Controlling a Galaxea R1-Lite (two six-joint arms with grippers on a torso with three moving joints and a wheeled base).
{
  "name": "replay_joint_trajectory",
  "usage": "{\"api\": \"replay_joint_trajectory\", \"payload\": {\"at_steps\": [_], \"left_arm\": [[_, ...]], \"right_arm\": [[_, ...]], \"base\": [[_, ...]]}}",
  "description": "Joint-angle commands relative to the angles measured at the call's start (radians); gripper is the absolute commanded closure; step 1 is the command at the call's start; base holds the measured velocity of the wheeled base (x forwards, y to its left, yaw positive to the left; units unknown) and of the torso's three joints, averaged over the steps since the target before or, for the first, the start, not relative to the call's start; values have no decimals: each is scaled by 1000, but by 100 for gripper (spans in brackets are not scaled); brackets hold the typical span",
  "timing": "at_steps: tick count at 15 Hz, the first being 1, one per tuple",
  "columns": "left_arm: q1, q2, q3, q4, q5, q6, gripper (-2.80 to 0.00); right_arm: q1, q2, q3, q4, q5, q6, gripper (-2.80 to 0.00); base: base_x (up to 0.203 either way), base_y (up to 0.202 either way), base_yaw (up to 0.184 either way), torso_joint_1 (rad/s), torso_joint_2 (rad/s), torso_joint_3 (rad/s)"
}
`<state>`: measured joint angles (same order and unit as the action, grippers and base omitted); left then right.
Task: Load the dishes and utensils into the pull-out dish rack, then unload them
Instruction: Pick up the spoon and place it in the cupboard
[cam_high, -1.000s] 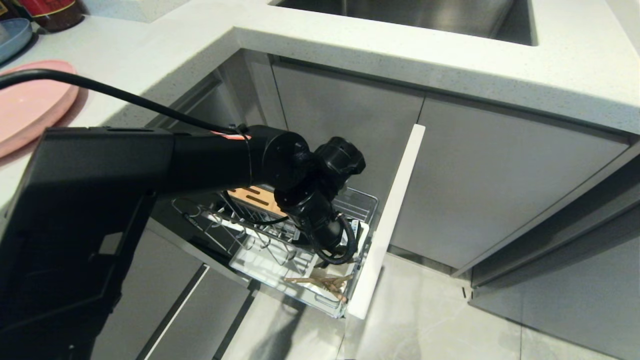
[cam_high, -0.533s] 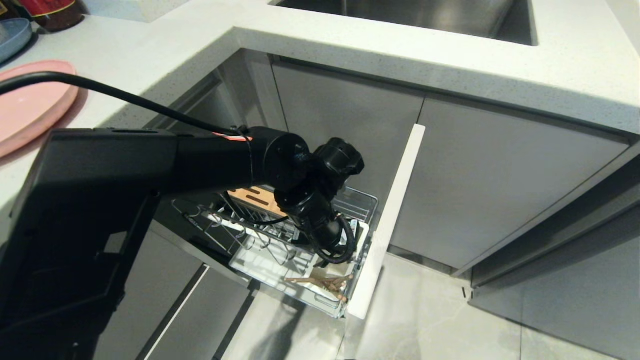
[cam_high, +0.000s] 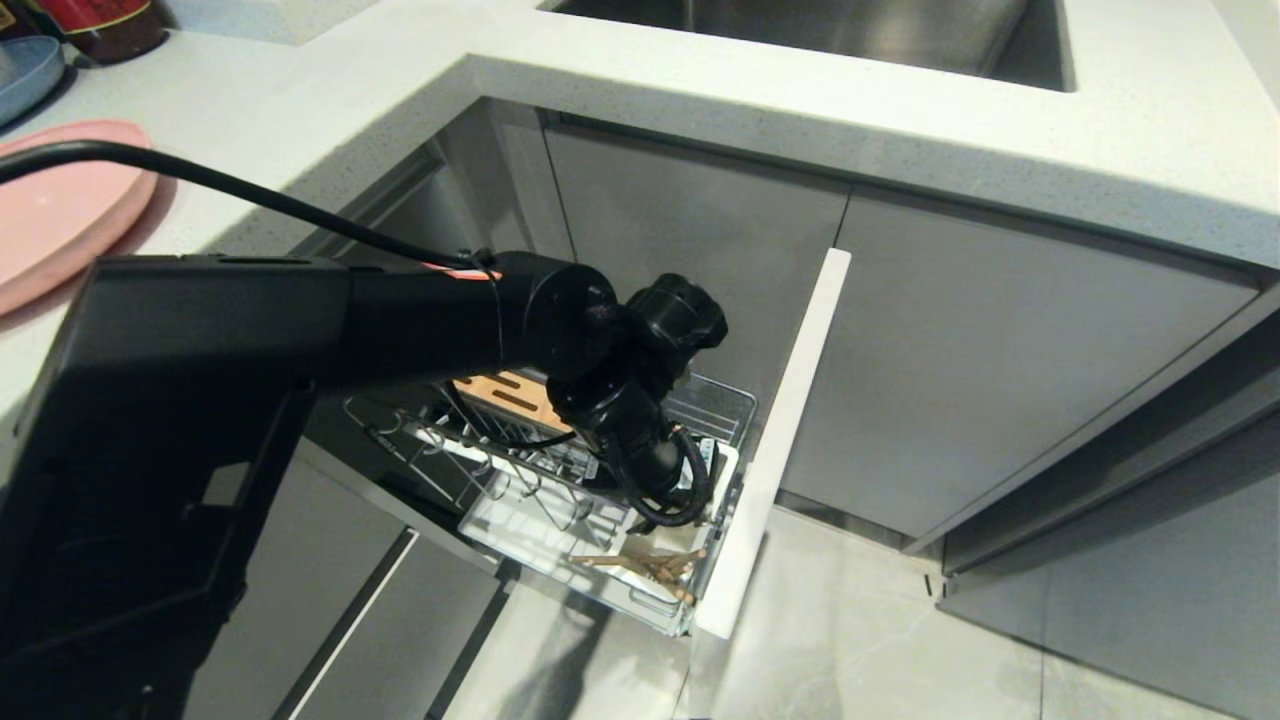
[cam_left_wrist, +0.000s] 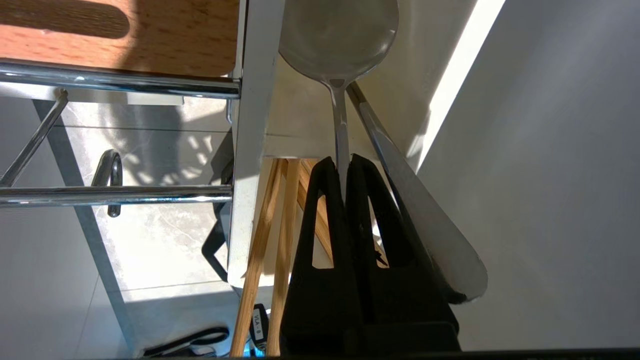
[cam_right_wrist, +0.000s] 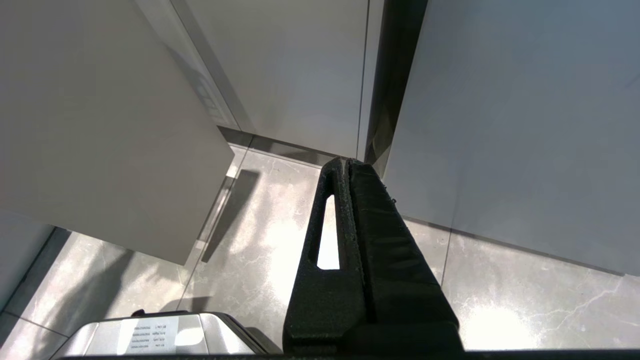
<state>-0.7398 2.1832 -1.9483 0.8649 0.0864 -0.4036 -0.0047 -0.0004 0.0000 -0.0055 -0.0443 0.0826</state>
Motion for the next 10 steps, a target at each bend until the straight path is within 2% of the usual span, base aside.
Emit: {"api": "replay_joint_trajectory", "payload": {"at_steps": [1,2,3,10], "left_arm": [[-1,-8,0,5,3,-3,0],[-1,-8,1,6,3,-4,0],[-1,-7,2,6,3,-4,-280],[-1,-16,0,6,3,-6,-280]], "right_arm": [[0,-4,0,-1,0,0,0],[0,-4,0,-1,0,0,0],[0,-4,0,-1,0,0,0],[0,-4,0,-1,0,0,0]], "base": [[0,0,0,0,0,0],[0,0,0,0,0,0],[0,0,0,0,0,0],[0,0,0,0,0,0]]}}
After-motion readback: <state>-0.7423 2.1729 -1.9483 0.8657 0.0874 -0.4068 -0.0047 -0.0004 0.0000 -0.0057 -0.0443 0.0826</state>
